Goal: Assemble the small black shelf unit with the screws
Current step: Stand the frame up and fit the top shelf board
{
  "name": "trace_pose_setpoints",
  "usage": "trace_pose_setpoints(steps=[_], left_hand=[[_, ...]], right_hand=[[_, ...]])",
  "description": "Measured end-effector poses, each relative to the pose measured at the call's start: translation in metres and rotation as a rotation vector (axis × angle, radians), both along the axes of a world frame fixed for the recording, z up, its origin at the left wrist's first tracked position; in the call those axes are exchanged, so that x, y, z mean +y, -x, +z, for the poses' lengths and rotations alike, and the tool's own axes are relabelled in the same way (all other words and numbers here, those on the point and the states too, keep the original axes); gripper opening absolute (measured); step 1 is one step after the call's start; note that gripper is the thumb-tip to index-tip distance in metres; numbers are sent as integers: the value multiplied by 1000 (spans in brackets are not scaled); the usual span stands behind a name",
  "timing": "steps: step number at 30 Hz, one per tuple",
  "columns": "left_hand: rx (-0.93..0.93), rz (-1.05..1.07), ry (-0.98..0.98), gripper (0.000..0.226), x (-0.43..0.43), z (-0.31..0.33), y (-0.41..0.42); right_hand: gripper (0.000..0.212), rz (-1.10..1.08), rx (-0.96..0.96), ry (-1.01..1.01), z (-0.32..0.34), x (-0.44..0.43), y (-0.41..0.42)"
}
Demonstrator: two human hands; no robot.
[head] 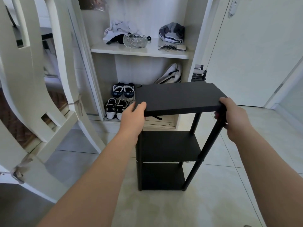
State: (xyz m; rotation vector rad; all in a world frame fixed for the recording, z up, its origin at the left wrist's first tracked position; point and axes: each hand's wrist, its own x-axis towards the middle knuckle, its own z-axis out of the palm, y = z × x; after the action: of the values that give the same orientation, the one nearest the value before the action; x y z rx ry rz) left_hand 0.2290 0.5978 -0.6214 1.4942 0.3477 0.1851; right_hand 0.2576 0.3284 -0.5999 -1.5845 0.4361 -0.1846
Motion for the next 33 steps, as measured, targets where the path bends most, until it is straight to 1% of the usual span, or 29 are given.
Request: trace_pose_setpoints(steps=[4,7,12,19,24,26,28,29,30,31,33], left_hand=[[-53,161,-2,26,5,-4,-10],[-74,243,-8,28,-2,-8,-11],[-48,238,9,31,-3,-8,-13],[-45,226,10,32,0,-7,-15],[-47,209,29,34,1,-3,-13],[-50,201,33,43,0,1,-11],[23,228,66,70,-4,2,-8],[106,239,117,85,-10,3,-4],[181,232,170,96,-16,3,1],[216,208,198,101,-23,4,5],[162,117,214,97,-37,6,11]], right_hand=[[13,212,-28,-206,-1,-4,7],[11,209,-54,-269,-2,-1,12],[12,185,-47,-284,-2,3,20],[8,170,10,-293,0,4,23],[7,146,-1,-305,1,10,25],[6,144,-20,-318,1,13,29],[6,124,-42,-341,0,18,33],[6,96,-48,-354,-1,21,35],[6,64,-48,-370,-1,25,37],[6,37,-47,-388,-1,30,40],[7,16,-41,-402,-2,42,46]])
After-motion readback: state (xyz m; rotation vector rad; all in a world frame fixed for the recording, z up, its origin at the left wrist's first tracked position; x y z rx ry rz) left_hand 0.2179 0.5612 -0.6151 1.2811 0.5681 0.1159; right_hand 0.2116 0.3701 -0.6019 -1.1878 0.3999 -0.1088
